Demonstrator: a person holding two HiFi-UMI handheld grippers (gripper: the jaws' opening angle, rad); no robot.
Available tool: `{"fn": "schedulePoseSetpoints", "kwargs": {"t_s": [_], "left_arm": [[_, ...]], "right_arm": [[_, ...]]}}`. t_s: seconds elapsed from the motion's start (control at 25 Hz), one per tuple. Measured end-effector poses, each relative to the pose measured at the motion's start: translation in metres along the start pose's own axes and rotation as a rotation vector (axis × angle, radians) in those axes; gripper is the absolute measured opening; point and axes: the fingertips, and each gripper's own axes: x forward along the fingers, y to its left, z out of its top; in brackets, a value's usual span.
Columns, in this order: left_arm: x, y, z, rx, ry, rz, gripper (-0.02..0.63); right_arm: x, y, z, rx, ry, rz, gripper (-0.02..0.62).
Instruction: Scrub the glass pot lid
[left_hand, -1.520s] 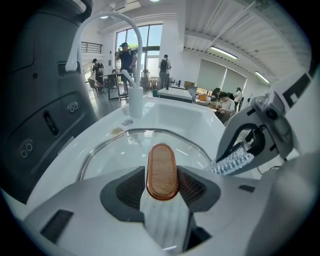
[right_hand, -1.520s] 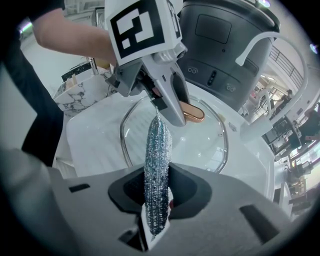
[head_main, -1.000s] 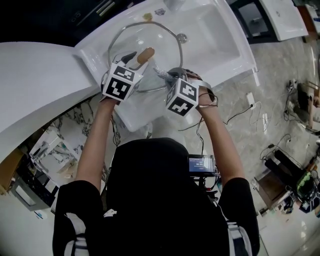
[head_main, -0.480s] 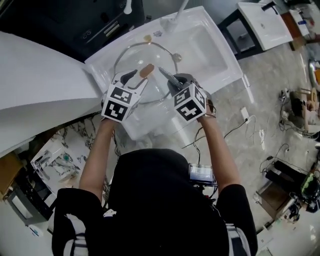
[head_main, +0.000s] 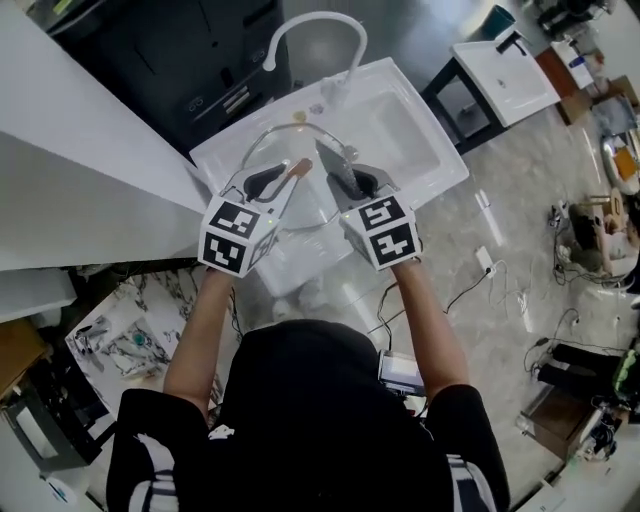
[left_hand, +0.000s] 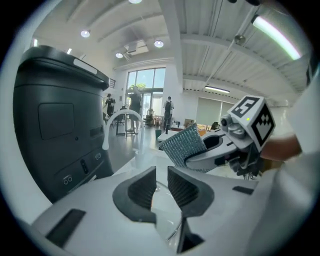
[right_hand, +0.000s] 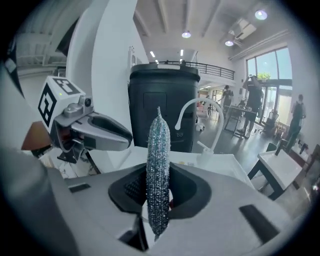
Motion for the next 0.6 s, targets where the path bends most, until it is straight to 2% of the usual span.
{"fn": "schedulePoseSetpoints", "kwargs": {"t_s": [0.16,0.44,0.6], "left_arm": [[-0.034,-0.006,0.019,0.021,-0.059,0.016,0.040],[-0.085,-0.014,0.058,0.064,-0.179,0.035,0.025],[-0.110,-0.024,0.072,0.083,-0.244,0.037,0.020]], "right_arm": [[-0.022,0.013,0.022,0.072,-0.054,-0.005,0.069],[-0.065,0.035,0.067,0.045,-0.189,-0.048,0.069],[-0.086,0.048,0.080,0.040,-0.243,-0.072,0.069]]}}
